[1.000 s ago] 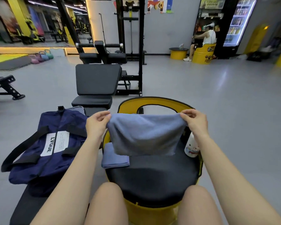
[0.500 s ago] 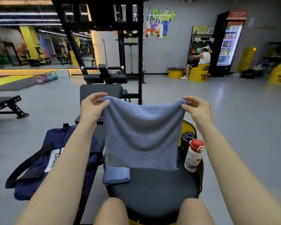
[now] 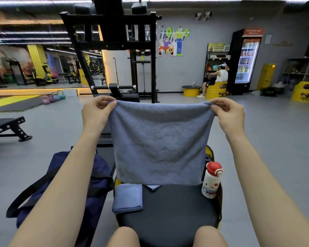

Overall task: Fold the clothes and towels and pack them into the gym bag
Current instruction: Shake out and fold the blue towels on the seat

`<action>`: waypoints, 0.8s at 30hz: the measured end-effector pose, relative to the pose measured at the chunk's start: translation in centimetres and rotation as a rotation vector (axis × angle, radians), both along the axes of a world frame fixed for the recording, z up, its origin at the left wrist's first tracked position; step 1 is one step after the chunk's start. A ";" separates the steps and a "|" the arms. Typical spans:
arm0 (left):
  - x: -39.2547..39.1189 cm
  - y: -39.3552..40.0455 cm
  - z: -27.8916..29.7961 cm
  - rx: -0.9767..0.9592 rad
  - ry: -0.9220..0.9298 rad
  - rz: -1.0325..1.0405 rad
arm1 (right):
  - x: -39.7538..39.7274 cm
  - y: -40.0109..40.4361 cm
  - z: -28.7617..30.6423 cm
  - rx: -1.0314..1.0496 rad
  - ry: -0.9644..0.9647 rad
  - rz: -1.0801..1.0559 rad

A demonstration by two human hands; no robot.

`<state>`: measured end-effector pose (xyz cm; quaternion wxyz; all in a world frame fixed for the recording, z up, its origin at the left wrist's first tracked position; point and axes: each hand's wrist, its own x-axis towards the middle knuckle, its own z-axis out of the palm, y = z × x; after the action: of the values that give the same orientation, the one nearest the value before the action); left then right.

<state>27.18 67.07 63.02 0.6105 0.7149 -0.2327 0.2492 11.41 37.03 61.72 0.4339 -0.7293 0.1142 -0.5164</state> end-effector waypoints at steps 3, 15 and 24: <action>-0.1 0.3 0.7 -0.101 0.093 -0.118 | -0.5 -0.1 0.7 0.060 0.013 0.081; -0.5 1.3 2.2 -0.106 0.144 -0.251 | -1.9 0.2 2.8 -0.147 0.152 0.058; 0.0 1.5 2.5 -0.015 0.050 -0.135 | -2.6 0.2 3.4 -0.143 0.137 0.010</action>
<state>27.15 68.59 65.53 0.6369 0.6989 -0.2633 0.1912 8.84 37.21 65.08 0.3747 -0.7925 0.1029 -0.4701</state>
